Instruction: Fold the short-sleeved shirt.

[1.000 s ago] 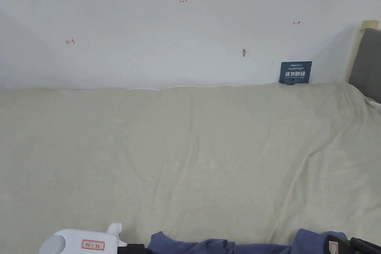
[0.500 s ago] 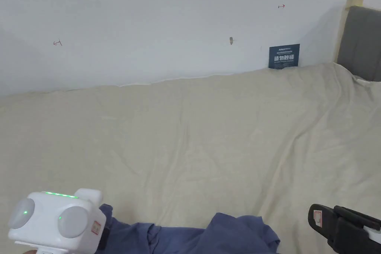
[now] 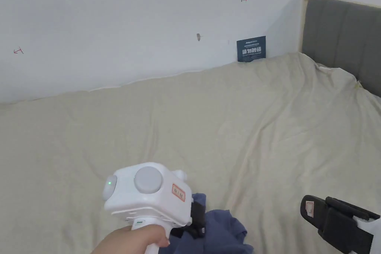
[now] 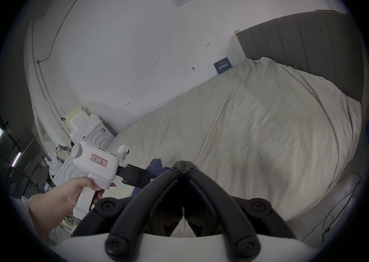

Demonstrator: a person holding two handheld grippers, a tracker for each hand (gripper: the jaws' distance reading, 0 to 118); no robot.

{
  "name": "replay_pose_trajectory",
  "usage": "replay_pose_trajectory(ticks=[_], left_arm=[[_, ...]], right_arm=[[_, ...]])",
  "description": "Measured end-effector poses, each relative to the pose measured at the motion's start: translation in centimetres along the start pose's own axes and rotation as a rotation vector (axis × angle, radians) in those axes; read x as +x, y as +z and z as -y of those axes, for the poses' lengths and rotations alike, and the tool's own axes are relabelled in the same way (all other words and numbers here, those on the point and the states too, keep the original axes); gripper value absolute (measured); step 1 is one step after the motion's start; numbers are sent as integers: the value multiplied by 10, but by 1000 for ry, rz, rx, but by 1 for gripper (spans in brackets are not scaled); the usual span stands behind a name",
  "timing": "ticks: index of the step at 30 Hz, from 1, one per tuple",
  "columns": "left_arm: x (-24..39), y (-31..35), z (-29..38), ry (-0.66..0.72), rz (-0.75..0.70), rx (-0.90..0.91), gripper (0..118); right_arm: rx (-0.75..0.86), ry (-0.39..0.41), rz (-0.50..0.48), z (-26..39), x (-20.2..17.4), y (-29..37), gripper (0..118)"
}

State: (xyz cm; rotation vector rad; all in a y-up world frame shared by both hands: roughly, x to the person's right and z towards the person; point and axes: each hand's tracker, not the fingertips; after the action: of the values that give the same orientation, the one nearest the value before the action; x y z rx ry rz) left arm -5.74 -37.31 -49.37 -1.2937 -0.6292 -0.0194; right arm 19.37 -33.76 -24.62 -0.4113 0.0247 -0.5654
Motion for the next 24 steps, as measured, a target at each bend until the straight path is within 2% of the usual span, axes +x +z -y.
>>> replay_pose_trajectory(ticks=[2, 4, 6, 10, 12, 14, 17, 19, 20, 23, 24], left_arm=[[9, -10, -6, -5, 13, -17, 14], [14, -22, -9, -6, 40, -61, 48], [12, -32, -10, 33, 169, -105, 83], [6, -22, -5, 130, 551, -33, 85], [0, -5, -1, 150, 619, 19, 85], [-7, 16, 3, 135, 490, 88, 84], [-5, 39, 11, -4, 74, 145, 84], [2, 34, 18, -152, -112, 126, 83], [5, 27, 23, -192, -145, 109, 80], [6, 3, 29, -159, -76, 88, 9], [8, -5, 30, -140, -69, 85, 7]], right_arm=[[10, 5, 7, -1, 4, 4, 0], [15, 3, 16, -2, 7, 6, 0], [17, -6, 16, -2, 9, 8, 0], [23, -13, 11, -2, 10, 10, 0], [22, -12, 9, -2, 11, 11, 0], [17, -8, 9, -2, 12, 11, 0], [12, -9, 9, -2, 14, 10, 0], [10, -15, 6, -1, 16, 9, 0], [8, -17, 5, -1, 16, 8, 0], [0, -18, 19, 0, 15, 7, 0], [-5, -26, 17, -1, 15, 8, 0]])
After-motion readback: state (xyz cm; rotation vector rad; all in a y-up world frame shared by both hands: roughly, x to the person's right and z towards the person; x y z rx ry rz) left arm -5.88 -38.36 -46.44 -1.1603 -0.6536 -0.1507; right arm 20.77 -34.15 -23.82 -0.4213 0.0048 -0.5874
